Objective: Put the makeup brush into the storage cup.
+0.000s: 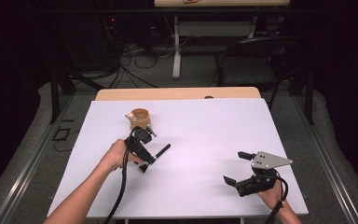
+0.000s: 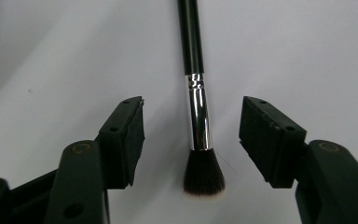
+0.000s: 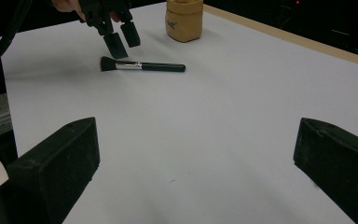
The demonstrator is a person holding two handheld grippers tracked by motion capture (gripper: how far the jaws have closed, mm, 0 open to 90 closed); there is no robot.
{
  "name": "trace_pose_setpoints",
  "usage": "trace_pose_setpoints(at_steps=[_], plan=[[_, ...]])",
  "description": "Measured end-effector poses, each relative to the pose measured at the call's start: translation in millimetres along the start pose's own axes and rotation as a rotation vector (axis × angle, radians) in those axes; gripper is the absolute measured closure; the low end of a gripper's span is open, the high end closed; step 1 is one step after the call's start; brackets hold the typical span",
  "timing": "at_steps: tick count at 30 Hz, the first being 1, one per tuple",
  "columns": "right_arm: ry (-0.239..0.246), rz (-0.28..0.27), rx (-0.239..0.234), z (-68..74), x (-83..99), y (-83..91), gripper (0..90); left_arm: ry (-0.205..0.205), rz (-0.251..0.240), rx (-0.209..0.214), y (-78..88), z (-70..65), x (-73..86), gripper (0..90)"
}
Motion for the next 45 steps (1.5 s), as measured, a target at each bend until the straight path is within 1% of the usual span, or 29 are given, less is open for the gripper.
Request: trace_pose_setpoints(at_steps=[1,4,8,9,13,14,15,17,19,21,23,28,31,34,36,39,41,43,45], plan=[[0.001,0.001,0.0,0.0,0.1,0.0,0.0,-0.003,0.003,0.001,-0.8,-0.6,-0.4,42.5],[0.002,0.003,0.0,0.2,0.2,0.0,0.0,-0.017,0.036,0.01,-3.1,-2.2,-1.3,48.9],[0.004,0.01,0.002,0.6,0.4,-0.4,0.0,-0.023,0.081,-0.009,-7.1,-1.1,-2.8,57.9],[0.004,0.01,0.002,0.6,0.4,-0.4,0.0,-0.02,0.084,-0.01,-8.0,-1.0,-3.1,57.9],[0.004,0.011,0.002,0.6,0.5,-0.3,0.0,-0.023,0.113,-0.005,-12.4,0.0,-4.4,63.2],[0.005,0.011,0.002,0.5,0.5,-0.3,0.1,-0.024,0.117,0.001,-13.6,-0.1,-4.7,66.1],[0.005,0.011,0.002,0.5,0.5,-0.3,0.1,-0.02,0.114,0.006,-14.5,-0.2,-5.2,66.1],[0.008,0.011,-0.001,0.8,0.5,-0.2,0.0,-0.024,0.125,0.004,-15.8,-0.6,-5.8,68.8],[0.01,0.011,-0.003,1.2,0.4,-0.2,0.1,-0.023,0.125,0.016,-16.8,-1.3,-6.5,71.5],[0.011,0.01,-0.005,1.5,0.3,-0.5,0.0,-0.023,0.124,0.012,-18.0,-1.3,-6.8,73.9],[0.011,0.01,-0.007,1.8,0.4,-0.6,0.1,-0.024,0.127,0.022,-19.2,-1.7,-6.5,75.9],[0.012,0.011,-0.009,2.0,0.4,-0.6,0.1,-0.018,0.118,0.034,-20.1,-0.6,-6.2,76.2],[0.012,0.012,-0.01,2.2,0.4,-0.7,0.1,-0.031,0.116,0.029,-19.5,-1.3,-5.9,76.9],[0.014,0.016,-0.01,2.3,0.7,-0.9,0.1,-0.057,0.109,0.02,-18.0,-1.0,-5.0,77.1],[0.012,0.019,-0.011,2.3,1.0,-1.1,0.2,-0.065,0.084,0.017,-15.1,-0.7,-4.9,77.1],[0.015,0.023,-0.01,2.0,1.4,-1.5,0.2,-0.093,0.065,0.022,-8.8,-1.5,-3.6,77.1],[0.012,0.022,-0.012,2.5,1.5,-2.5,0.2,-0.123,0.065,0.021,-4.6,-2.9,-2.3,77.1],[0.011,0.025,-0.014,2.6,1.6,-2.5,0.2,-0.143,0.064,0.024,-1.3,-5.0,-0.9,77.1],[0.011,0.043,-0.017,2.8,2.4,-2.9,0.2,-0.164,0.065,0.029,1.9,-7.2,0.1,77.1]])
Point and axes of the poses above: each handheld gripper's, and its own axes: y roughly backward along the jaws, x roughly out of its underside, z roughly to its left, the point moved 5 cm from there along -y, roughly forward along the jaws
